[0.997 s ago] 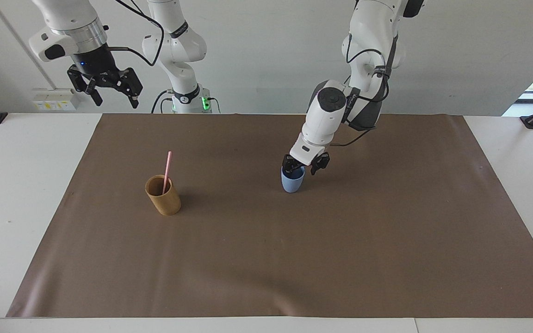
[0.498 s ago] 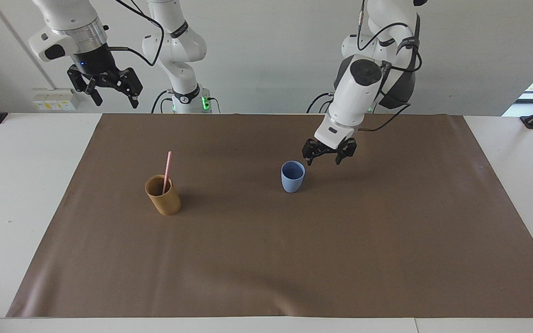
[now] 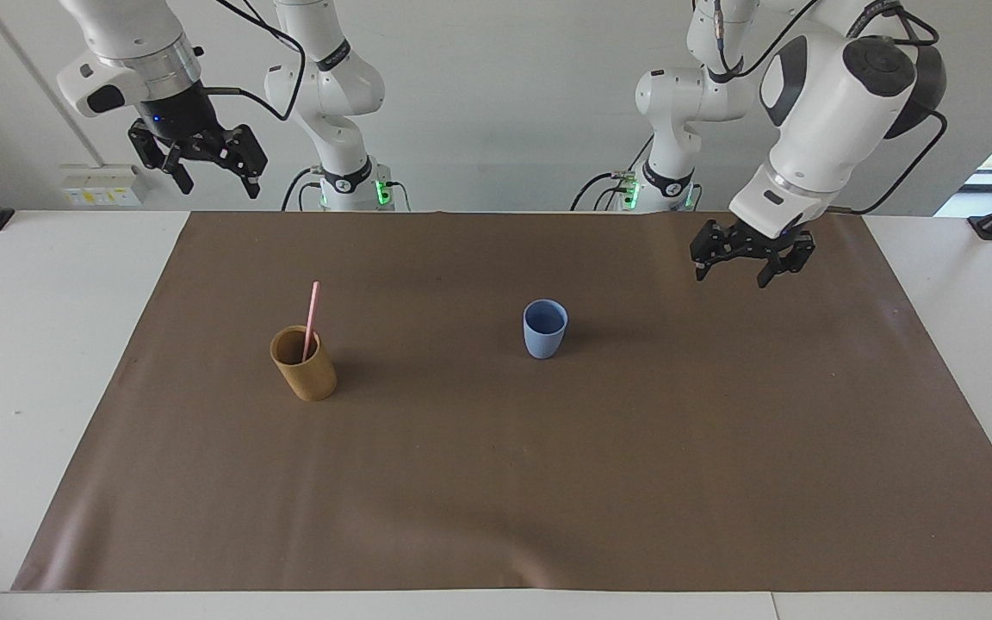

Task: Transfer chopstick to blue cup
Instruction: 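Open the left gripper and withdraw it from the blue cup, then reach the right gripper to the chopstick in the tan cup and grasp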

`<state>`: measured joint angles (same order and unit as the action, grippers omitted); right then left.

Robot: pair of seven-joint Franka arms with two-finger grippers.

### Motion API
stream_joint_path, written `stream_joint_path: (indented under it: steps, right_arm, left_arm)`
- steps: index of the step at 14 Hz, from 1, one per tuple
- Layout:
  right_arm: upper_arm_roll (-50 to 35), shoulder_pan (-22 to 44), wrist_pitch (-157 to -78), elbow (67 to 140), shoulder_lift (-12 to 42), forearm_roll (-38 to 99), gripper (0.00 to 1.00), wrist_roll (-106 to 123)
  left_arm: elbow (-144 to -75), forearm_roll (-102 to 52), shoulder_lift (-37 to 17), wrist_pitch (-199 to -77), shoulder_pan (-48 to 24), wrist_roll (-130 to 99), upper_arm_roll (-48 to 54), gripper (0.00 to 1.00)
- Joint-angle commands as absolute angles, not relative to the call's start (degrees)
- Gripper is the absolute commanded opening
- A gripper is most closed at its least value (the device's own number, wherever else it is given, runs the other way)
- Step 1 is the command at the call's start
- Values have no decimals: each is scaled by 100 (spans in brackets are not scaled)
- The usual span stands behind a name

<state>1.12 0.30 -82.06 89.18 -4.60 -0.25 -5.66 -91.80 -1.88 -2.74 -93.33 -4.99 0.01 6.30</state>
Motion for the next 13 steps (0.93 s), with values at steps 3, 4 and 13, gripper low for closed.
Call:
stream_joint_path:
  steps: [3,4,13]
  right_arm:
    - [44,113,-9331,9956,-476,466,100,-2089]
    - [44,219,-9525,9984,-318,518,100,-2335]
    - [53,-123,-10115,9984,852,1889,100,-3498]
  left_arm:
    - [-8876,35,342,-8605,-545,114,765,100]
    - [-8868,26,351,-8561,-536,114,773,100]
    - [-8833,-35,352,-8622,-545,114,782,100]
